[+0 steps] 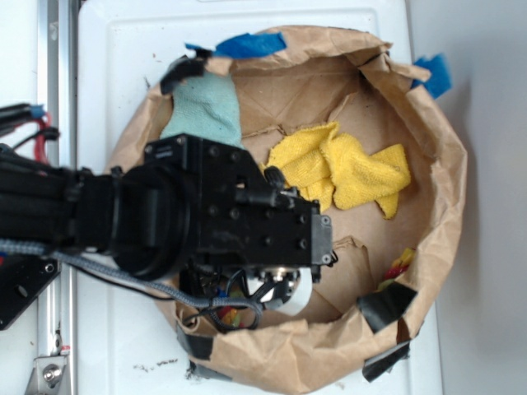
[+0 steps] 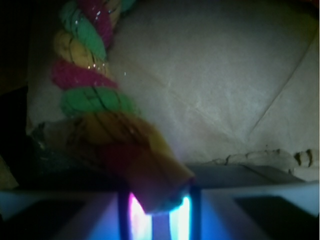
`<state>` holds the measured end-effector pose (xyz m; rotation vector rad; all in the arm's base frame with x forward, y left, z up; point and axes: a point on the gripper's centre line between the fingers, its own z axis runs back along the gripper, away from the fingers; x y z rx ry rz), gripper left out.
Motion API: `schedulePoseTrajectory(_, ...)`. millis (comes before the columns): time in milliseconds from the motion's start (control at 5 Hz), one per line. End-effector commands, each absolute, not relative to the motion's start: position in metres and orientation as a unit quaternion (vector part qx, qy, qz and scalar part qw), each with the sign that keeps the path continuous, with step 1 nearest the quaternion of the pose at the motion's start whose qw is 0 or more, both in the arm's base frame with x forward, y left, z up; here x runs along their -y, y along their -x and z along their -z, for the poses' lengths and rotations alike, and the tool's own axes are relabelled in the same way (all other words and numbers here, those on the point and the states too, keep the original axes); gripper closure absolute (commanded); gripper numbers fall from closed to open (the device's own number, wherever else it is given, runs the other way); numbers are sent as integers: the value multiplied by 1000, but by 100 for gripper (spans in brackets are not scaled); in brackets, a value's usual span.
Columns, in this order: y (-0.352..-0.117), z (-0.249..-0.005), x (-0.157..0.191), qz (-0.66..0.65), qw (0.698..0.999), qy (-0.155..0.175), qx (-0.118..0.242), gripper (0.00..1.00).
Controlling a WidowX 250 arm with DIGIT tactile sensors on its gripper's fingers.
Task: Grab the multicolored rope.
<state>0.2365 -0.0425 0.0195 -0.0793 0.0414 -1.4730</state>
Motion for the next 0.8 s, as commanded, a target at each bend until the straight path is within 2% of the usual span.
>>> schedulePoseTrajectory(0, -241, -64, 34, 655, 754, 22, 41, 0)
schedulePoseTrajectory(200, -243, -84, 36, 653, 753, 35, 72, 0)
schedulePoseTrajectory(400, -246, -86, 44, 663, 743, 43, 75, 0)
schedulePoseTrajectory(600, -248, -75, 57, 683, 724, 63, 70, 0)
